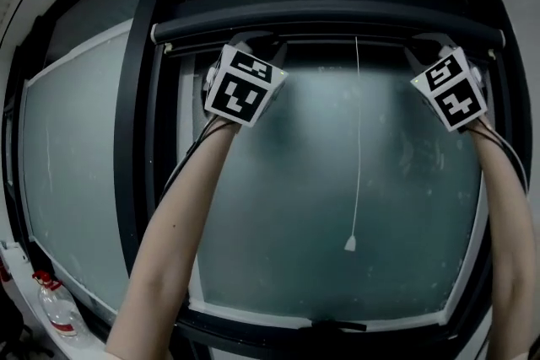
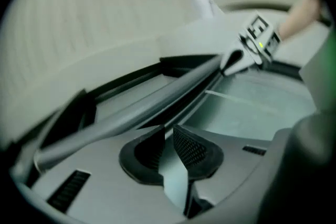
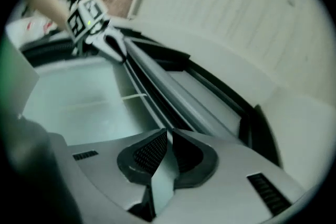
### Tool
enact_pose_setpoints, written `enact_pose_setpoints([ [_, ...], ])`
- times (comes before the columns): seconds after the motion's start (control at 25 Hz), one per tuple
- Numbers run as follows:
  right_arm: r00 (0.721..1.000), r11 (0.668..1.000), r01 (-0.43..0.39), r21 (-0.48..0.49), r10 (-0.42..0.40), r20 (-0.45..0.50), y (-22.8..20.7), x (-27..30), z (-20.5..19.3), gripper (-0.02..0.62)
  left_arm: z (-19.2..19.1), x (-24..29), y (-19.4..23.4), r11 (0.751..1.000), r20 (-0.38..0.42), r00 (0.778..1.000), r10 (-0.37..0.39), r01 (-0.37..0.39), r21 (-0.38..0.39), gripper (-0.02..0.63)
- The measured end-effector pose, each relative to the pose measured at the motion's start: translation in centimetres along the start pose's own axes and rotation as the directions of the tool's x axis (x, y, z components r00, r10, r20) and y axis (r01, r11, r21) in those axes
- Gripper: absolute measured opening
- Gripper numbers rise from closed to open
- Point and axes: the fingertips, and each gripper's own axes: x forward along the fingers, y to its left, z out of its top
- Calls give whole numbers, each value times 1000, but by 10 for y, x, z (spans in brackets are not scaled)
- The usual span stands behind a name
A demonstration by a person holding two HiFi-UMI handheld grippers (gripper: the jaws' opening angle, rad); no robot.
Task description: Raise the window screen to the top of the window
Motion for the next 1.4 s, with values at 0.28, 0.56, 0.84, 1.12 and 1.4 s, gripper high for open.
enact_pose_setpoints([
  [0.28,980,713,-110,693,-40,197,107,-145,-57,35,-85,-128,-148,740,35,998,60,-21,-672,51],
  [0.56,1000,484,-20,875,1,22,273,-289,-150,35,-177,-274,-306,727,-199,978,61,-180,-662,34],
  [0.84,937,437,-81,896,339,-81,427,-417,-170,15,-209,-412,-451,656,-394,907,-151,-206,-726,31],
  [1.12,880,359,-70,931,462,-113,466,-468,-167,8,-197,-454,-481,657,-466,861,-202,-234,-716,25],
  [1.4,877,330,-82,940,473,-89,462,-484,-147,7,-162,-462,-470,682,-430,881,-196,-193,-706,25],
])
